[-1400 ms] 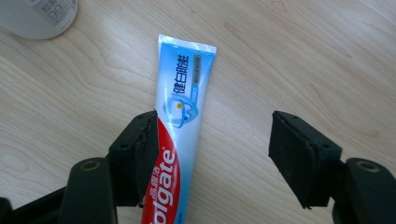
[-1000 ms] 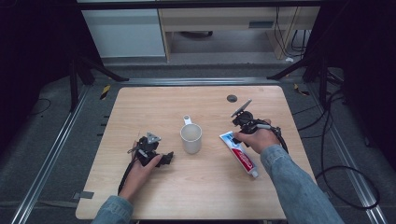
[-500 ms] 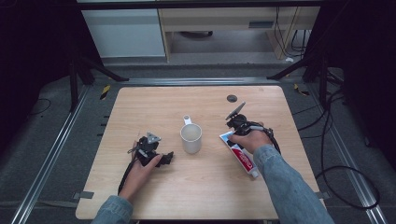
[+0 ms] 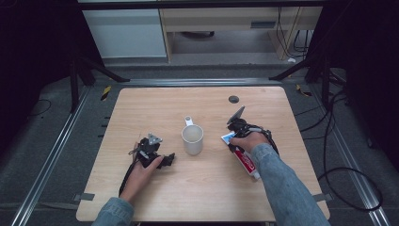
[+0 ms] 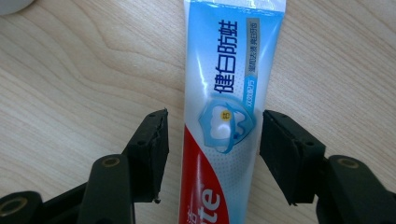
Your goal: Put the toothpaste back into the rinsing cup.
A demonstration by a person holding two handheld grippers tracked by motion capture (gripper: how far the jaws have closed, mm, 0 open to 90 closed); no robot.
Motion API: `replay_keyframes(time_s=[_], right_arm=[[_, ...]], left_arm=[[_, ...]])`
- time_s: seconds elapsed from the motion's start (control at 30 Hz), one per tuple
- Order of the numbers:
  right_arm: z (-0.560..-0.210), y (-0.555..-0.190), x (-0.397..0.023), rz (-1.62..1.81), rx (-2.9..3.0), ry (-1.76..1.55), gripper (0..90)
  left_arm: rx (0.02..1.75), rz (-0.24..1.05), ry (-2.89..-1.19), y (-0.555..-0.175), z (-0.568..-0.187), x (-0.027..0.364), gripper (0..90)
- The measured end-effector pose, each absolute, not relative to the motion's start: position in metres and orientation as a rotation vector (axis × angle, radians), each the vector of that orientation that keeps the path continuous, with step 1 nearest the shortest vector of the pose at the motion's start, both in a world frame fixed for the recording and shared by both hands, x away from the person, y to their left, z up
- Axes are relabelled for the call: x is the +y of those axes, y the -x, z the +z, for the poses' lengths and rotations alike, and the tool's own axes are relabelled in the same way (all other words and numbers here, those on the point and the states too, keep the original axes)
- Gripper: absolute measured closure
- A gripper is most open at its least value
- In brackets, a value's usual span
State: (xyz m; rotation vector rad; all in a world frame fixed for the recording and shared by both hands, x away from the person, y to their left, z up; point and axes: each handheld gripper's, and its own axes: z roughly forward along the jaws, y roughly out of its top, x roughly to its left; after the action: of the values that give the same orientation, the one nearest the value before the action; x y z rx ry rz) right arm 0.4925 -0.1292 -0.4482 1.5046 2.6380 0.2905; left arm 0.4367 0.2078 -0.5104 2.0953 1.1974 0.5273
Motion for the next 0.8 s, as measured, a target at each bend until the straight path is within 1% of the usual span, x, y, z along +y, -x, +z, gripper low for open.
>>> replay_keyframes(time_s=[0.33, 0.8], right_arm=[[-0.459, -0.498, -0.134, 0.279, 2.648, -1.544, 44.8], [-0.466, -0.501, -0.131, 0.242, 2.652, -1.545, 44.4]], left_arm=[[1.196, 0.527, -2.096, -0.437, -0.51, 0.208, 0.0], [1.198, 0.527, -2.096, -0.437, -0.51, 0.208, 0.0]])
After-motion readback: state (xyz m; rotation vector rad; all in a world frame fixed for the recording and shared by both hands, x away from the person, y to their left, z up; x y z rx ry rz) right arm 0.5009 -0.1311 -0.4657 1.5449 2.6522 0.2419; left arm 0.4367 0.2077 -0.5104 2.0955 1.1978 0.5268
